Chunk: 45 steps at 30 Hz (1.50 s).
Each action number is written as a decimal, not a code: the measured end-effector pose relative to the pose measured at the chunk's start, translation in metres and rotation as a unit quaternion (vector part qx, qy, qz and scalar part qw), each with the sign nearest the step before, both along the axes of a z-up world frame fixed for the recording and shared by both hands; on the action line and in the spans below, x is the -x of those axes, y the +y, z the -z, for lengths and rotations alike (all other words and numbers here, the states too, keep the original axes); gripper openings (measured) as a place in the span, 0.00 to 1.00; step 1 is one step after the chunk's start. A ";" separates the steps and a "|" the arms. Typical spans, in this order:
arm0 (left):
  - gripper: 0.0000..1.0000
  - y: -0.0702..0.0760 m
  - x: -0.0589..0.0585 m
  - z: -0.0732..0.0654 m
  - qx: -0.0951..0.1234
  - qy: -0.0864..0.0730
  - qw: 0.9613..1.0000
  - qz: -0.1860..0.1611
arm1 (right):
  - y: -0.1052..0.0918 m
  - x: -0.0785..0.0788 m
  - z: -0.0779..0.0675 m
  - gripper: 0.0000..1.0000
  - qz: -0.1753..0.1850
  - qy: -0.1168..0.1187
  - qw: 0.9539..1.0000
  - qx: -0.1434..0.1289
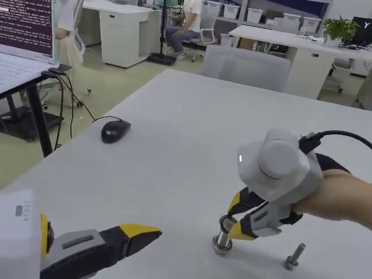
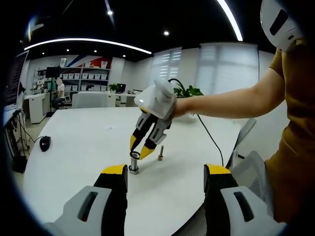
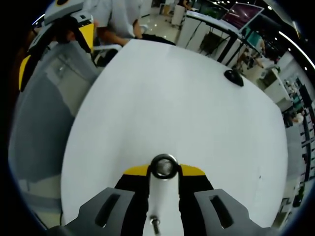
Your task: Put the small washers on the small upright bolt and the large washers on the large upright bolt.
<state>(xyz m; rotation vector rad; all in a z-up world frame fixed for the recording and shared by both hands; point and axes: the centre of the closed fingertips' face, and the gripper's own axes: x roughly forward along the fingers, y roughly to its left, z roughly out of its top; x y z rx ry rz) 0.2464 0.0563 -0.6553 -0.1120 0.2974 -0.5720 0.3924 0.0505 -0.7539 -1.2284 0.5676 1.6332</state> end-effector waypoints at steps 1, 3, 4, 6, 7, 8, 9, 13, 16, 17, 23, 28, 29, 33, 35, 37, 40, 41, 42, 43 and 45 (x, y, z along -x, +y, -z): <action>0.62 0.000 0.000 0.000 0.001 0.000 1.000 0.000 | 0.001 -0.002 0.000 0.21 -0.002 -0.006 1.000 -0.001; 0.62 0.000 0.000 0.000 0.003 0.000 1.000 -0.001 | 0.001 -0.003 0.001 0.21 -0.001 -0.005 1.000 0.000; 0.62 0.000 0.000 0.001 0.003 0.001 1.000 -0.001 | 0.001 -0.004 0.002 0.21 0.000 -0.005 1.000 0.001; 0.62 0.000 0.000 0.002 0.003 0.002 1.000 -0.001 | 0.001 -0.004 0.004 0.21 -0.002 -0.005 1.000 0.004; 0.62 0.000 0.000 0.002 0.004 0.003 1.000 -0.002 | 0.001 -0.004 0.004 0.21 -0.003 -0.005 1.000 0.005; 0.62 0.001 0.000 0.002 0.003 0.002 1.000 -0.002 | 0.001 -0.005 0.005 0.21 -0.004 -0.005 1.000 0.007; 0.62 0.001 0.000 0.002 0.003 0.003 1.000 -0.002 | 0.001 -0.005 0.006 0.21 -0.004 -0.005 1.000 0.007; 0.61 0.001 0.000 0.003 0.005 0.004 1.000 -0.003 | 0.002 -0.006 0.010 0.22 -0.007 -0.006 1.000 0.010; 0.61 0.000 0.000 0.003 0.006 0.005 1.000 -0.003 | 0.003 -0.006 0.016 0.22 -0.007 -0.004 1.000 0.016; 0.61 0.000 0.000 0.004 0.006 0.006 1.000 -0.003 | 0.002 -0.005 0.018 0.22 -0.006 0.001 1.000 0.019; 0.61 0.001 0.000 0.005 0.008 0.009 1.000 -0.004 | 0.005 -0.005 0.030 0.22 -0.005 0.004 1.000 0.027; 0.61 0.003 -0.001 0.008 0.008 0.013 1.000 -0.005 | 0.003 -0.005 0.036 0.22 -0.005 0.007 0.999 0.032; 0.61 0.003 -0.002 0.009 0.007 0.014 1.000 -0.005 | 0.003 -0.005 0.037 0.22 -0.006 0.008 0.999 0.032; 0.61 0.002 -0.004 0.010 0.009 0.016 1.000 -0.003 | 0.001 -0.005 0.043 0.22 -0.004 0.014 0.999 0.034; 0.61 0.003 -0.004 0.011 0.010 0.017 1.000 -0.004 | 0.001 -0.005 0.045 0.22 -0.004 0.015 0.999 0.034; 0.61 0.003 -0.005 0.012 0.010 0.018 1.000 -0.004 | 0.000 -0.004 0.048 0.22 -0.005 0.016 0.999 0.034; 0.61 0.004 -0.005 0.013 0.010 0.020 1.000 -0.006 | -0.002 -0.006 0.052 0.22 -0.001 0.021 0.999 0.035; 0.61 0.004 -0.005 0.014 0.010 0.021 1.000 -0.006 | -0.001 -0.006 0.052 0.22 -0.001 0.021 0.999 0.030; 0.61 0.004 -0.005 0.014 0.010 0.021 1.000 -0.007 | 0.000 -0.006 0.052 0.23 -0.002 0.023 0.999 0.029; 0.61 0.005 -0.005 0.015 0.010 0.022 1.000 -0.008 | -0.001 -0.006 0.052 0.23 -0.003 0.023 0.999 0.028; 0.61 0.005 -0.005 0.016 0.009 0.023 1.000 -0.007 | -0.002 -0.006 0.053 0.23 -0.008 0.026 0.999 0.026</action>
